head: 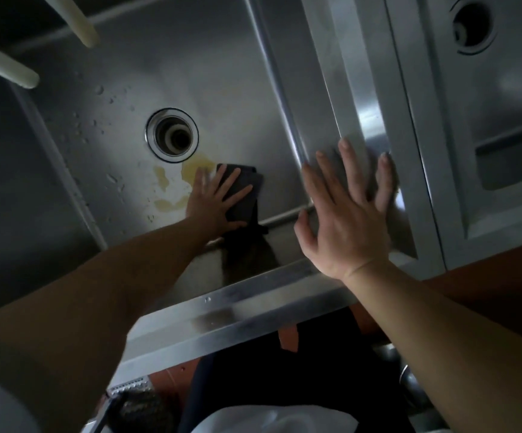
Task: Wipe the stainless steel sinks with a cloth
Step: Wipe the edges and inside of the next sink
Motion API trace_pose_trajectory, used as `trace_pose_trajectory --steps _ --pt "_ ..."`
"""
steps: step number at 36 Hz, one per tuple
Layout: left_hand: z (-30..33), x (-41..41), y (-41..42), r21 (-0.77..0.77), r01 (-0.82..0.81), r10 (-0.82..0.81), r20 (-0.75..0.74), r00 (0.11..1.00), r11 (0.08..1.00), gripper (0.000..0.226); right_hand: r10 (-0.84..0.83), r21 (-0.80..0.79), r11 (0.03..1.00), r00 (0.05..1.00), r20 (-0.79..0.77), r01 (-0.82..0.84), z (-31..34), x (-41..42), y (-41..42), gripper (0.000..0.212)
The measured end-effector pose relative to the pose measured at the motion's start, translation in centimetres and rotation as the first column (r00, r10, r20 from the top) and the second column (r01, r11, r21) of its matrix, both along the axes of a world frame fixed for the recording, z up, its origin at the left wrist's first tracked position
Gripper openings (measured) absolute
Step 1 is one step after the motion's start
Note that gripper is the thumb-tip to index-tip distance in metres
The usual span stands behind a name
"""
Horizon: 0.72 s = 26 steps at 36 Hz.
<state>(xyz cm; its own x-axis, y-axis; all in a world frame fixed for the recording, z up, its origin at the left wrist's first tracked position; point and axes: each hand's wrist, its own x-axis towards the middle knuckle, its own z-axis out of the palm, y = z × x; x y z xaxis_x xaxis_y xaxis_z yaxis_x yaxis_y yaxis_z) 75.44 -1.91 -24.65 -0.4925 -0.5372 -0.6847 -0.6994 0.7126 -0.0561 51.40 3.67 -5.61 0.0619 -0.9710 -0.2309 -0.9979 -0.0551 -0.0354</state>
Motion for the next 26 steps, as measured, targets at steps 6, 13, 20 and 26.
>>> trace_pose_trajectory --steps 6,13,20,26 --pt "1.0 3.5 -5.5 -0.053 0.292 -0.292 0.005 0.956 0.955 0.086 -0.005 -0.071 0.997 1.0 0.026 0.007 -0.6 -0.1 0.2 0.06" --pt "3.9 6.0 -13.2 -0.124 0.454 -0.441 0.117 0.89 0.882 0.088 -0.003 -0.108 0.994 0.999 0.053 0.008 -0.6 -0.1 0.2 0.058" --pt "2.7 4.0 -10.3 -0.081 0.322 -0.329 -0.119 0.937 0.943 0.087 -0.005 -0.089 0.996 0.999 0.047 0.009 -0.6 -0.1 0.3 0.059" --pt "1.9 -2.8 -3.7 0.077 0.24 -0.212 -0.262 0.941 0.968 0.084 0.014 -0.046 0.999 1.0 0.025 -0.013 -0.4 -0.2 0.2 0.059"
